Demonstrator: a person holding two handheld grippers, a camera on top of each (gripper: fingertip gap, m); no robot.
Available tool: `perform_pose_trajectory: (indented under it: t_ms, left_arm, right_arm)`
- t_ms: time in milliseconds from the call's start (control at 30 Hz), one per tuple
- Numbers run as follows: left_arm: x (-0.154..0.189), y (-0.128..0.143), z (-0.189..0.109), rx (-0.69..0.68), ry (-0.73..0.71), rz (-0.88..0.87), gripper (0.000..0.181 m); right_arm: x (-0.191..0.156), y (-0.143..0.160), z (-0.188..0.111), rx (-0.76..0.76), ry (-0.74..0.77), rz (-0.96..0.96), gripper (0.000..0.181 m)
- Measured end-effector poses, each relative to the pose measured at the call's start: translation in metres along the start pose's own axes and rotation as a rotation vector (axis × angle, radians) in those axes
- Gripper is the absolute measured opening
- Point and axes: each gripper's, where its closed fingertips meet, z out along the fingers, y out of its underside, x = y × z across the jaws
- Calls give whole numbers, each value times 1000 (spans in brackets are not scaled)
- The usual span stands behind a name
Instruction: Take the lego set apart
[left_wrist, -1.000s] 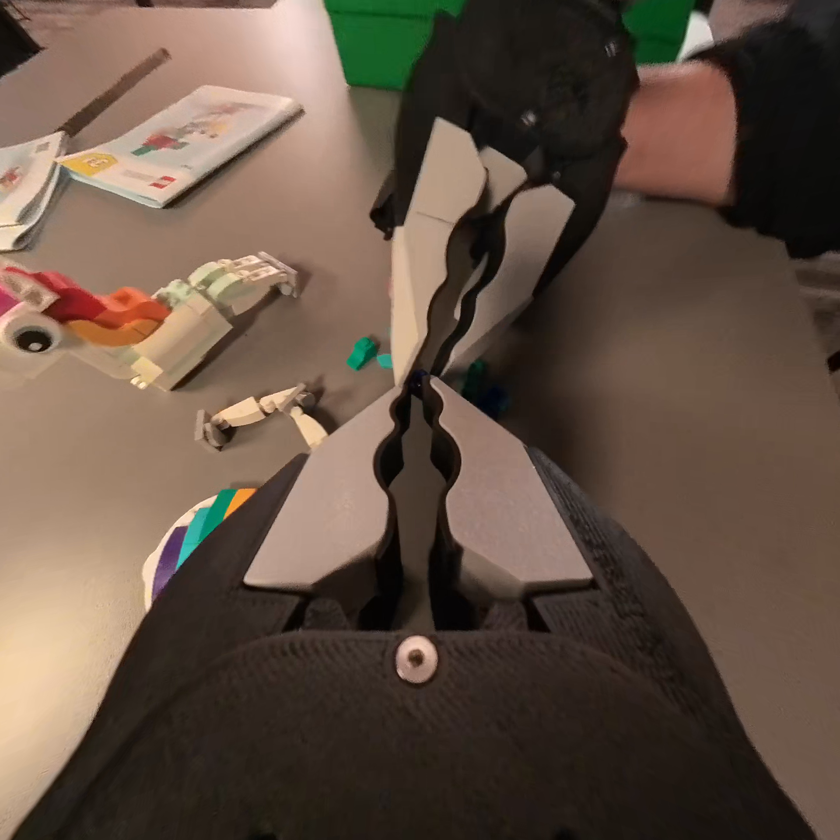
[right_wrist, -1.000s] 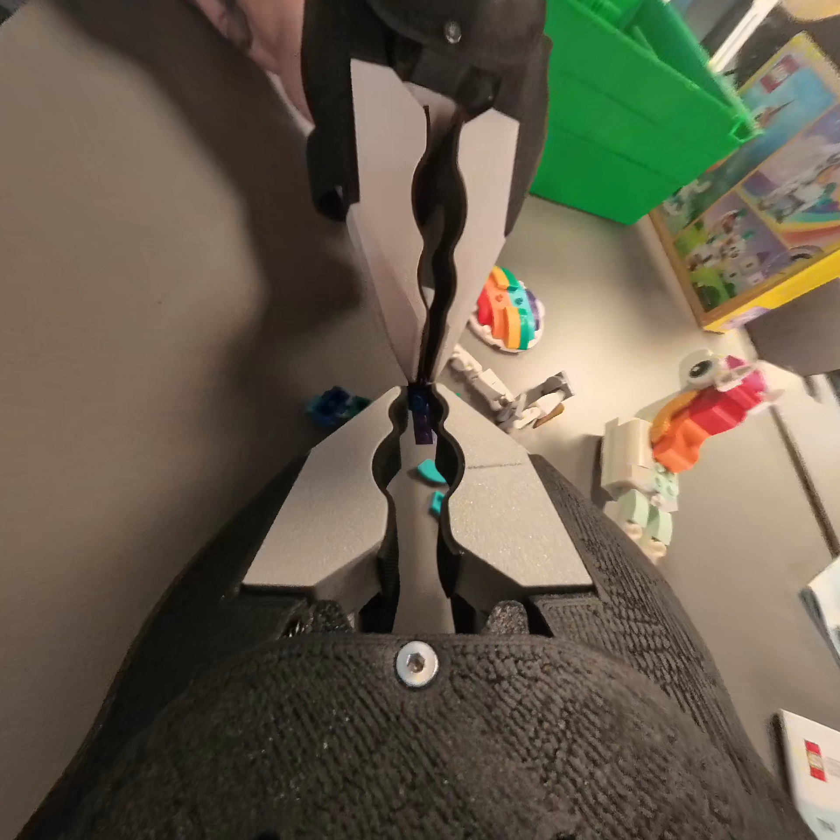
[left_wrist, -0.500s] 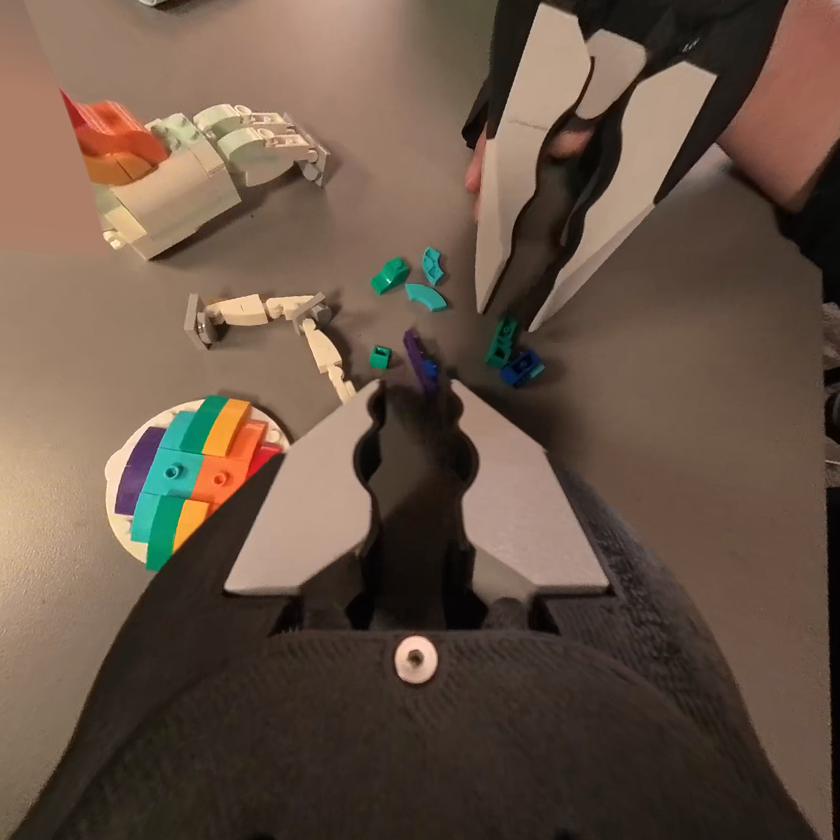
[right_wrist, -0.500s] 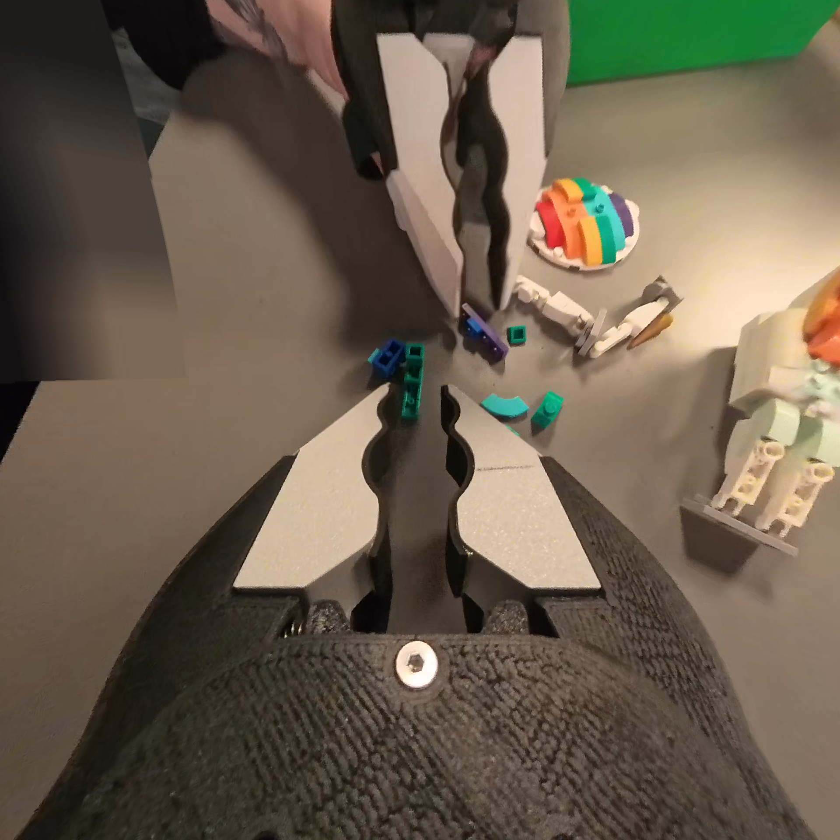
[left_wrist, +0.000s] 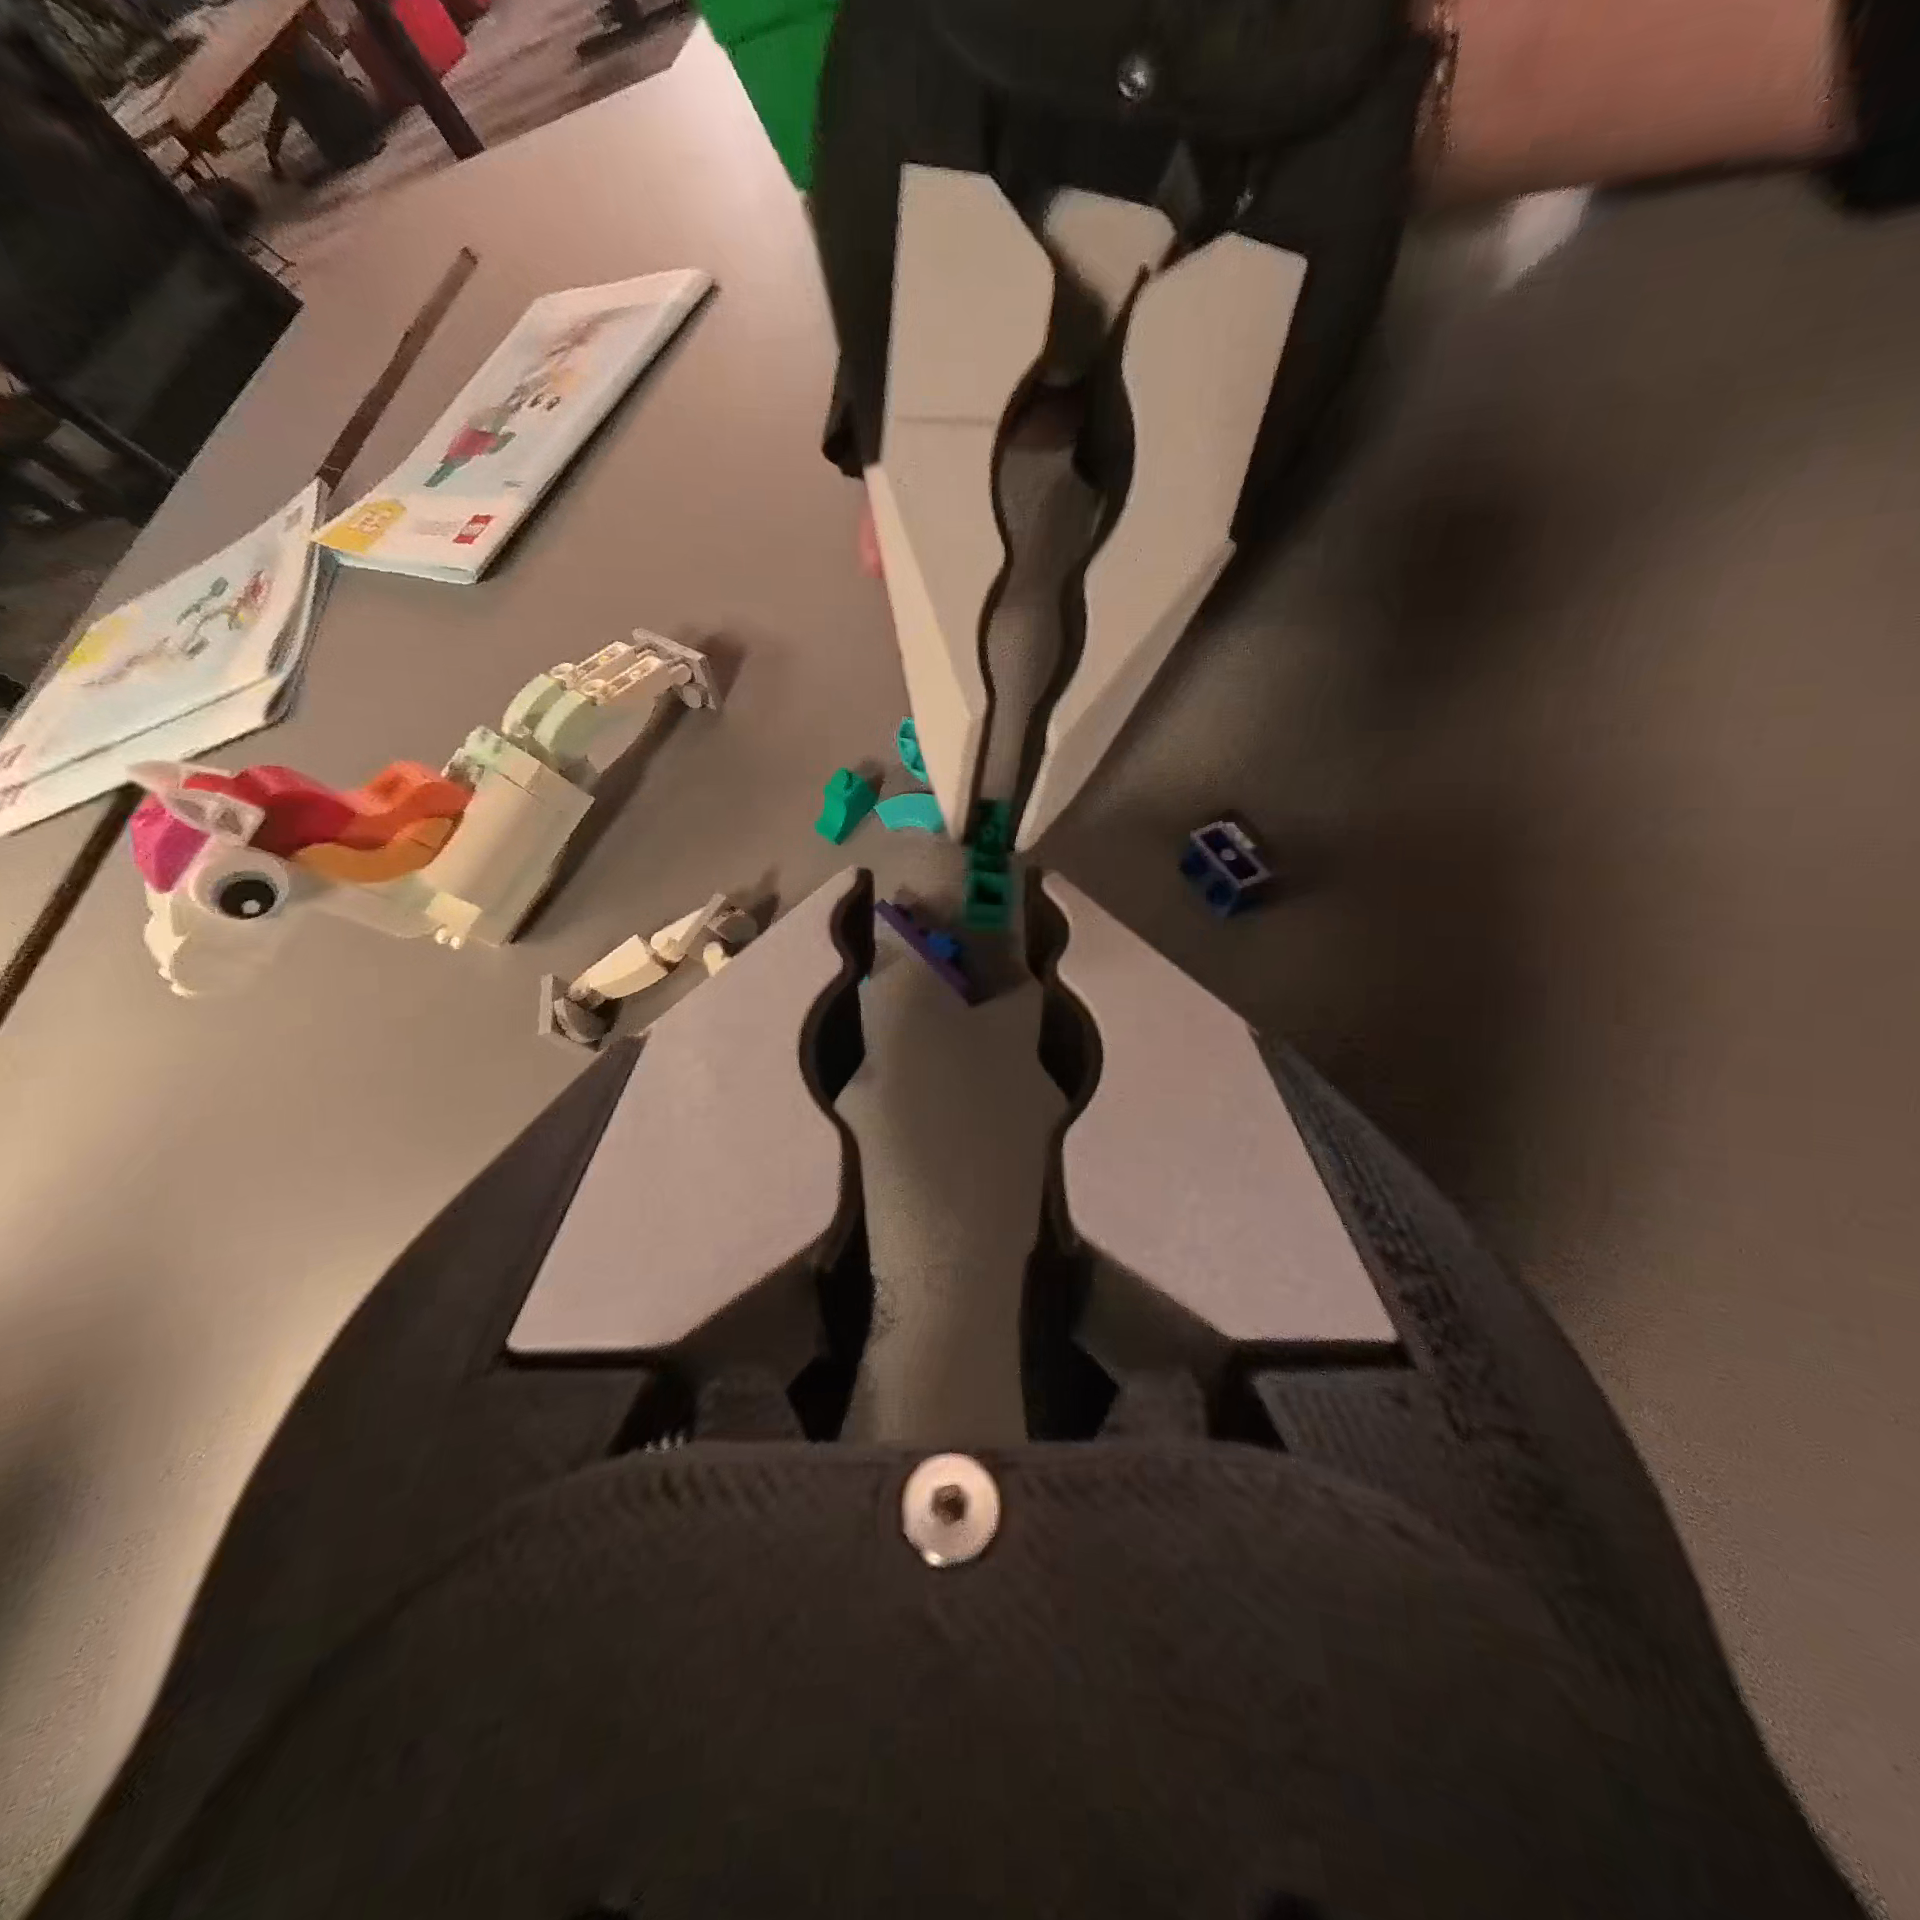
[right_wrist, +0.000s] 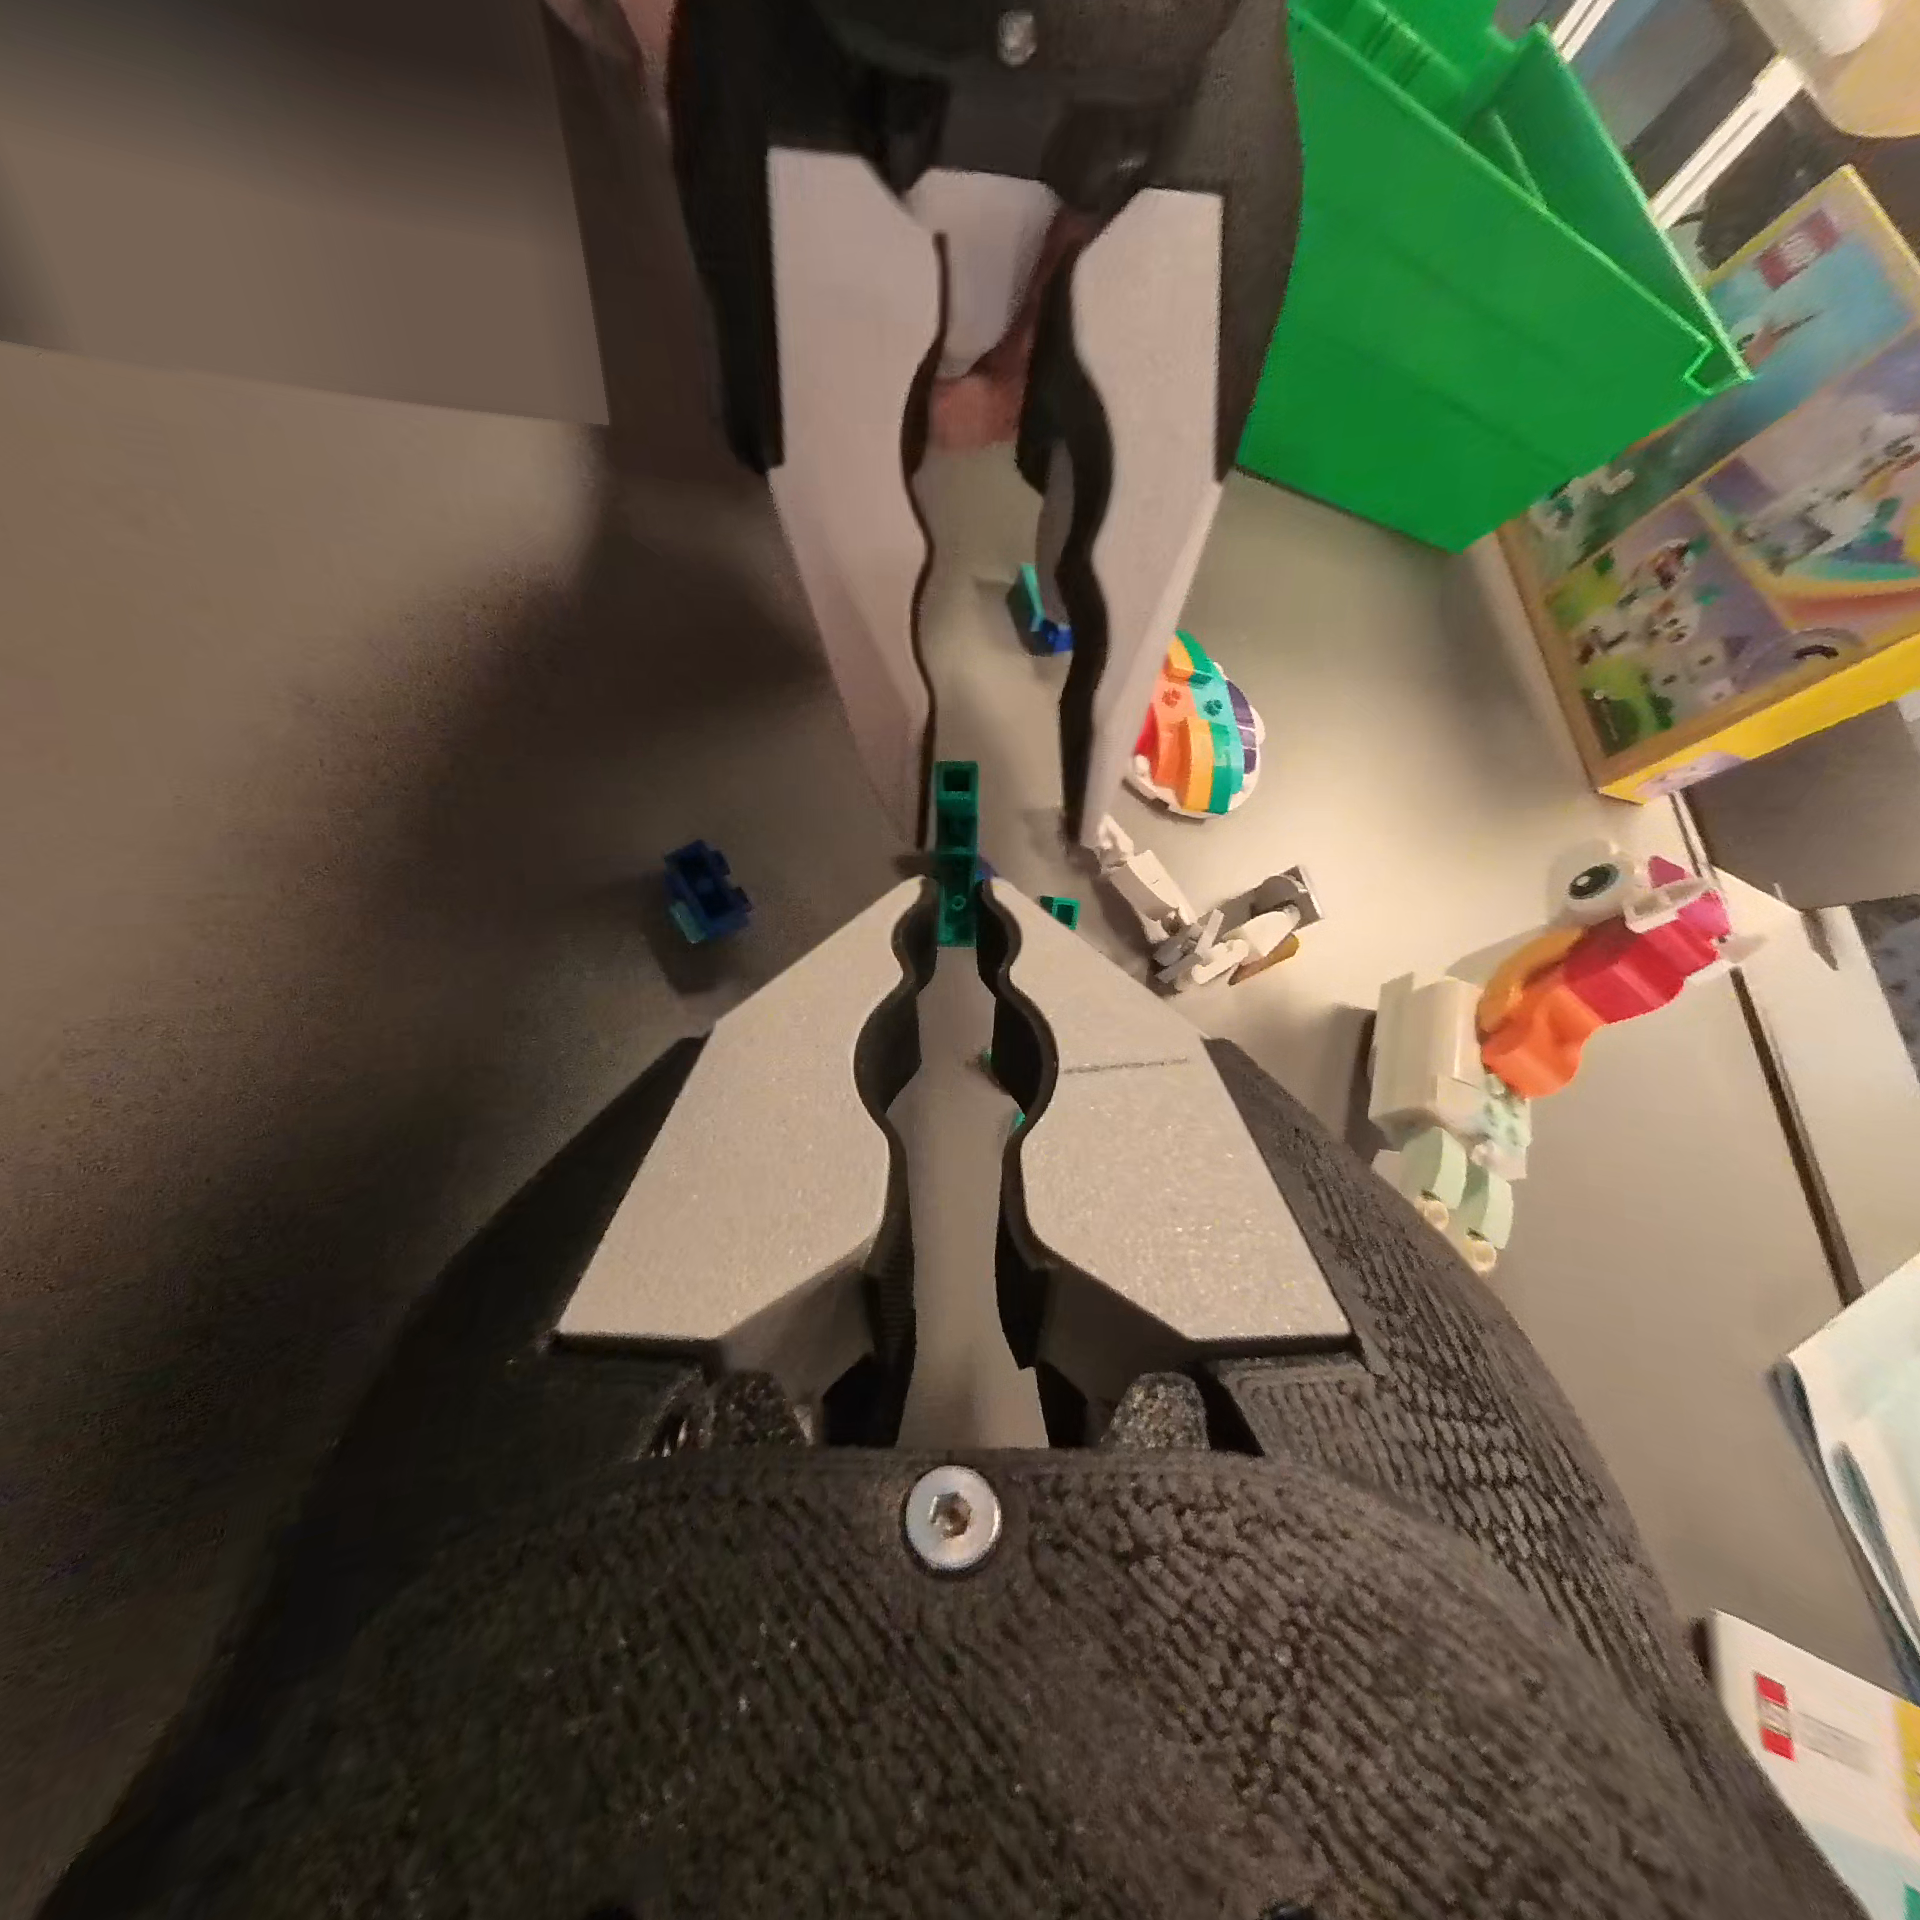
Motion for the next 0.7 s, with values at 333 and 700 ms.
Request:
perform_pose_trajectory:
  t_ms: [333, 700]
  left_arm:
    - [-45, -34, -63, 1, -333, 78, 7]
    - [-89, 62, -184, -290, -317, -730, 7]
  right_arm:
    - [31, -7, -14, 94, 181, -2, 28]
    - [33, 11, -8, 24, 197, -13, 24]
